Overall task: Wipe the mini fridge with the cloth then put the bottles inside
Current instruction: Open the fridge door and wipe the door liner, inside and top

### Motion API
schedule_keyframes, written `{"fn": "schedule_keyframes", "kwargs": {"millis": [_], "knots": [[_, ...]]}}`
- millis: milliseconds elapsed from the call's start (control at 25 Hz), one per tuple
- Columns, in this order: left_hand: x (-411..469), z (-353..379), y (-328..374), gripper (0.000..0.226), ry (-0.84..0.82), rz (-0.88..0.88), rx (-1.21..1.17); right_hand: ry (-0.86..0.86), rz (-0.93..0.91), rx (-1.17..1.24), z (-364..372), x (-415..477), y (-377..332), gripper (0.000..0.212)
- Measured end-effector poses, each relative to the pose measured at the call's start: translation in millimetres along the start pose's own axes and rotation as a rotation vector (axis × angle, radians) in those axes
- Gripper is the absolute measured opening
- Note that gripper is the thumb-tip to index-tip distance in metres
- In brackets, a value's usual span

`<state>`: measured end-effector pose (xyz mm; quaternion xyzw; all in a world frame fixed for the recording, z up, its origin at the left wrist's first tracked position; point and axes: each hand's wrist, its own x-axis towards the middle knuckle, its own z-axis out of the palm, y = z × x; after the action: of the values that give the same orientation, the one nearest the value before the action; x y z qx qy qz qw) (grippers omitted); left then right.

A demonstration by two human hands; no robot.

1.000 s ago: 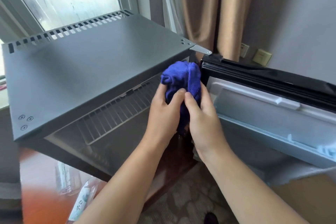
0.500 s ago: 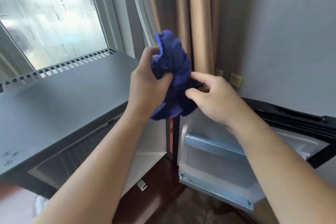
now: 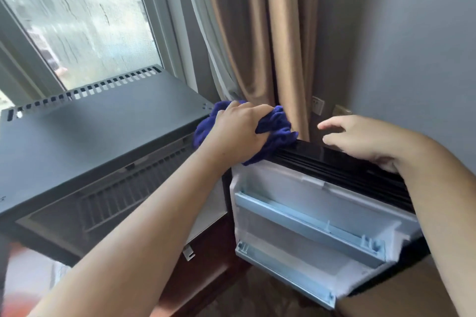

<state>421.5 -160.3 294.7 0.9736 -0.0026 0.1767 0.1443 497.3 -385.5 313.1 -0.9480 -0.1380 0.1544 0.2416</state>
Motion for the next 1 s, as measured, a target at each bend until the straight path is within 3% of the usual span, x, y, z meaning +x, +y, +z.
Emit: {"fn": "schedule_keyframes", "kwargs": {"millis": [160, 320, 480, 600, 680, 840, 1000], "knots": [[-7, 42, 92, 0.032, 0.061, 0.106, -0.046, 0.108, 0.012, 0.332, -7, -5, 25, 0.043], [-16, 63, 139, 0.033, 0.114, 0.181, -0.063, 0.17, 0.023, 0.42, -19, -23, 31, 0.035], [-19, 42, 85, 0.039, 0.145, 0.077, -0.079, 0.232, 0.022, 0.267, -5, -49, 30, 0.059], [-16, 21, 7, 0.042, 0.21, -0.08, -0.039, 0.281, 0.077, 0.174, 8, -71, 32, 0.06], [-15, 15, -24, 0.035, 0.234, -0.105, -0.134, 0.331, 0.107, 0.113, 15, -87, 42, 0.056], [-19, 24, -16, 0.032, 0.303, -0.159, -0.29, 0.588, 0.172, 0.076, 5, -117, 80, 0.042], [-23, 31, -3, 0.039, 0.302, -0.216, -0.181, 0.465, 0.228, 0.189, 13, -125, 115, 0.037]]}}
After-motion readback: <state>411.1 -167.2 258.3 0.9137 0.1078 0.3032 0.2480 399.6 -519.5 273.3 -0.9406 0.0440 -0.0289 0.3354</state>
